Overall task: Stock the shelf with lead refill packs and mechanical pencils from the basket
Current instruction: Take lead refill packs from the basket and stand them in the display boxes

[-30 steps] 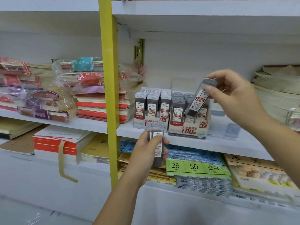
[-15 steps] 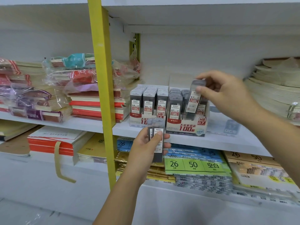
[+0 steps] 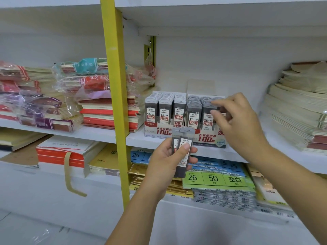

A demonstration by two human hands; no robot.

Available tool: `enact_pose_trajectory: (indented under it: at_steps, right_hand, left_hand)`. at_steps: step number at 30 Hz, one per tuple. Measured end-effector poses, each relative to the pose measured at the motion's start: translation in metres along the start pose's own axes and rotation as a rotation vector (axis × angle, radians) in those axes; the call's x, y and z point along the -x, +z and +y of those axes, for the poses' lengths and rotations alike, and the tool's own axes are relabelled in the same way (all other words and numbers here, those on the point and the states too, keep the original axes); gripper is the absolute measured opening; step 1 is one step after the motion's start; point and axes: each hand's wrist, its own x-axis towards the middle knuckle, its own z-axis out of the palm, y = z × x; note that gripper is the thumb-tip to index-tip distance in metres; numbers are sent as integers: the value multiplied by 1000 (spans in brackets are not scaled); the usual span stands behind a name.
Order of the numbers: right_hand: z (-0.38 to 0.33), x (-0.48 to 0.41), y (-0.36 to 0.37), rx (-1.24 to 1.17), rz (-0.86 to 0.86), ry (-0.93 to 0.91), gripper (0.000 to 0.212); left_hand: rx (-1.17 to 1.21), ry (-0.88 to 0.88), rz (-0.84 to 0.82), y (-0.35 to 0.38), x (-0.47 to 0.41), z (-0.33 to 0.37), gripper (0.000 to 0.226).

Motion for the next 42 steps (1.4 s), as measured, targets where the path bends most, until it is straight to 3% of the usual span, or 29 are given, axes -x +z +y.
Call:
enact_pose_trajectory:
  at_steps: [2, 5, 11, 17, 19, 21, 23, 25, 29, 34, 42]
  right_hand:
    - [-10, 19, 3, -290, -91, 95, 18]
    - [-17, 37, 13, -591, -274, 246, 19]
    - [1, 38, 8, -754, -113, 391, 16]
    - [9, 39, 3, -841, -210, 429, 20]
    - [8, 40, 3, -823, -188, 407, 22]
    - [6, 36, -3, -786, -21, 362, 25]
    - [5, 24, -17, -758, 171, 252, 29]
    - [4, 9, -30, -686, 244, 92, 32]
    - [8, -14, -33, -361, 143, -106, 29]
    - [14, -28, -16, -94, -92, -45, 28]
    - [22, -18, 5, 170, -64, 9, 42]
  left_hand:
    - [-2, 3, -20, 2, 2, 0, 20]
    - [-15, 3, -46, 5, 5, 0, 28]
    - [22, -69, -122, 9, 7, -5, 38]
    - [55, -83, -109, 13, 6, -9, 32]
    - [52, -89, -103, 13, 5, -9, 31]
    - [41, -83, -99, 11, 4, -9, 30]
    - [32, -71, -89, 8, 3, -10, 29]
    - [33, -62, -82, 5, 3, -9, 28]
    - [35, -45, -75, 2, 1, -8, 26]
    - [27, -29, -72, 2, 0, -7, 27]
    - [23, -42, -32, 5, 0, -5, 24]
